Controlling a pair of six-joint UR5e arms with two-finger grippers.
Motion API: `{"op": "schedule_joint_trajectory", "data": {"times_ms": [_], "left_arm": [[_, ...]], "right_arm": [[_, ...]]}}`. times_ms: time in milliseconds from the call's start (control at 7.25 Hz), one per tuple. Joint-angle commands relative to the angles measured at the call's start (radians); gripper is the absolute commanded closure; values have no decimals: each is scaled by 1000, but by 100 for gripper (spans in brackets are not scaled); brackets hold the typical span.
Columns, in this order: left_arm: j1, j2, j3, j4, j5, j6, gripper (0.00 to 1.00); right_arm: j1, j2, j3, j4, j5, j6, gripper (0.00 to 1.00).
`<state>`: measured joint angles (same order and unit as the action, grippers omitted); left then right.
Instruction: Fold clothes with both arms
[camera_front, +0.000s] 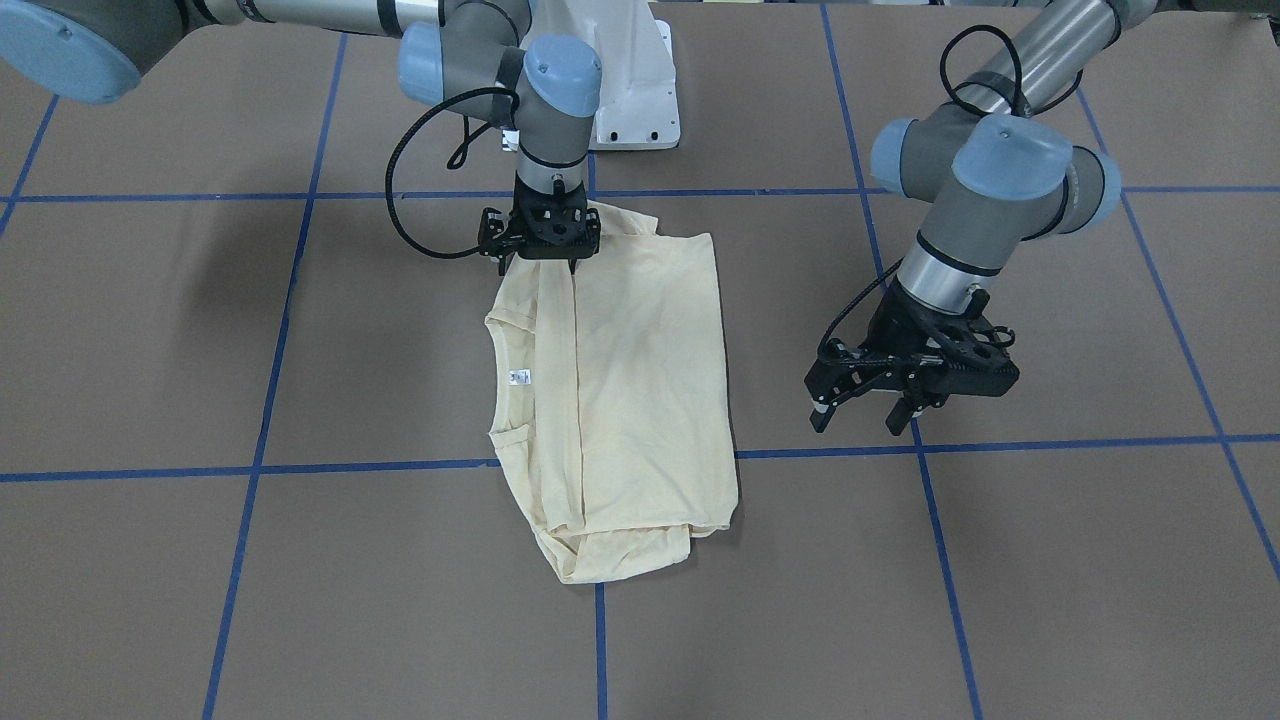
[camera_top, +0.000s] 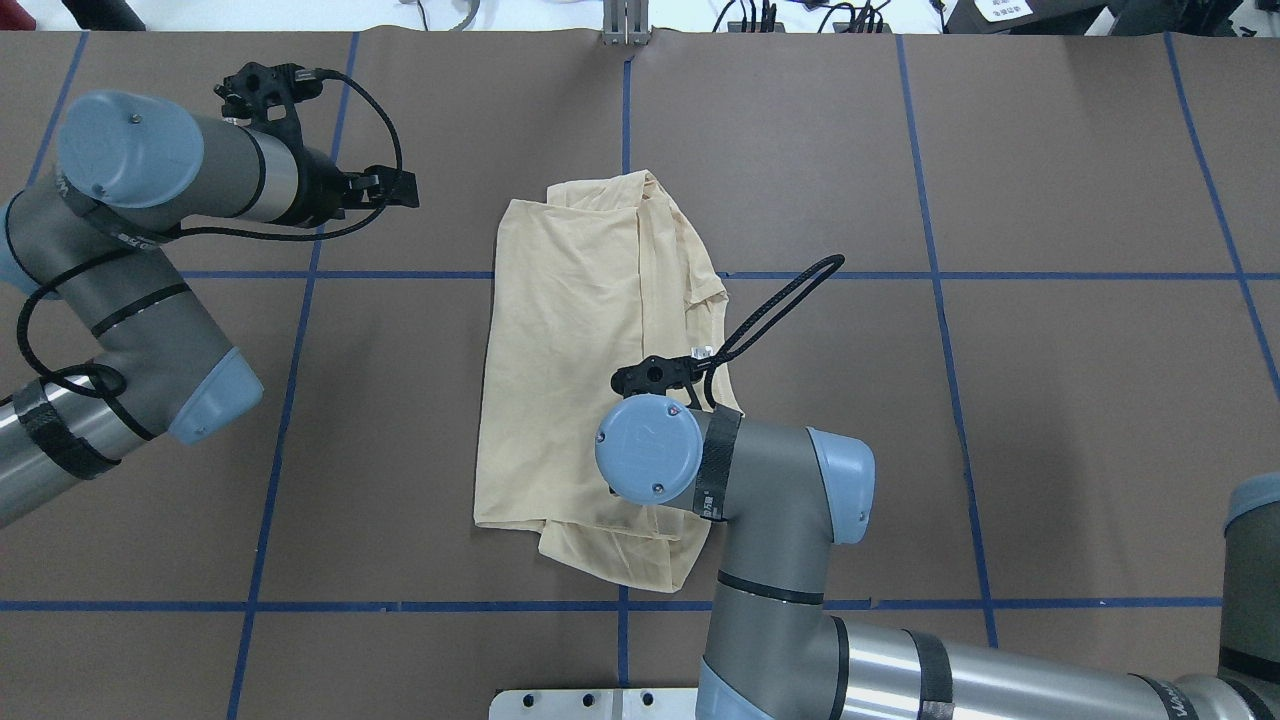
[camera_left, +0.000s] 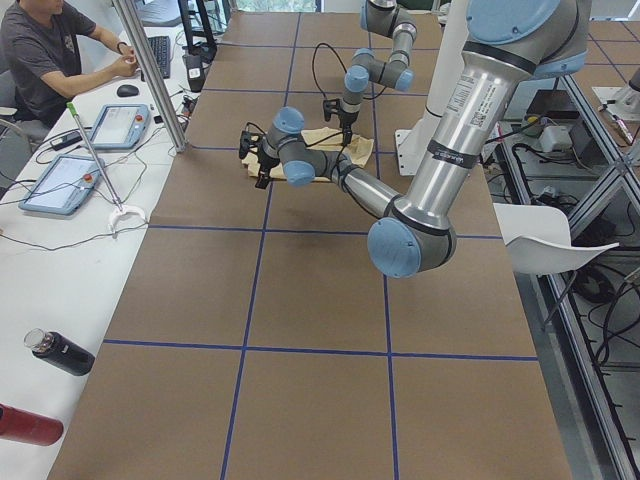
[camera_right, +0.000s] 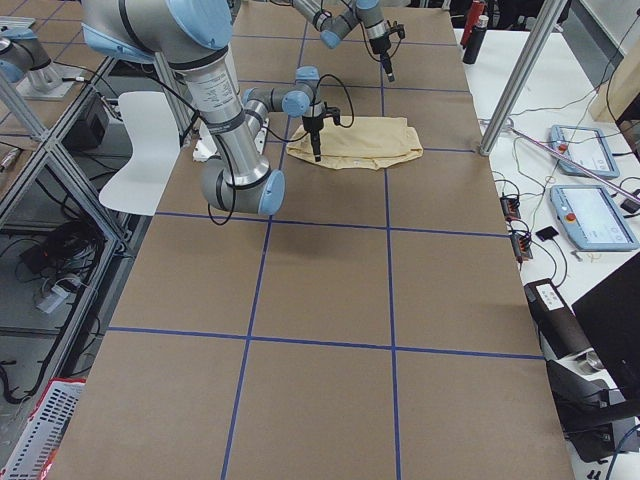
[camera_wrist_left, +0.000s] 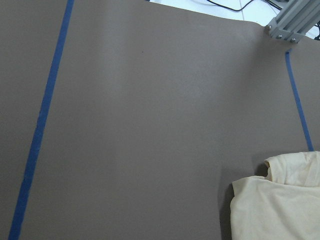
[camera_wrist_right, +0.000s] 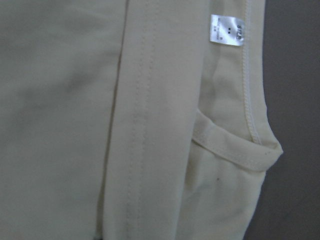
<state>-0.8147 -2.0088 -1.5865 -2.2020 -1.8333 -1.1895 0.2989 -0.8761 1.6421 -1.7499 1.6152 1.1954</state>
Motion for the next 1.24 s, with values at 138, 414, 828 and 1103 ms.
{"op": "schedule_joint_trajectory", "data": {"times_ms": [138, 414, 828, 1103], "left_arm": [[3, -1, 2, -5, 0, -7, 0], [3, 1, 3, -5, 0, -2, 0], [3, 1, 6, -5, 0, -1, 0], [3, -1, 6, -5, 0, -4, 0]], "right_arm": [[0, -9, 8, -34, 2, -8, 0], [0, -6, 44, -36, 3, -19, 0], [0, -3, 48, -33, 5, -22, 0], [-29, -9, 68, -39, 2, -20, 0]]}}
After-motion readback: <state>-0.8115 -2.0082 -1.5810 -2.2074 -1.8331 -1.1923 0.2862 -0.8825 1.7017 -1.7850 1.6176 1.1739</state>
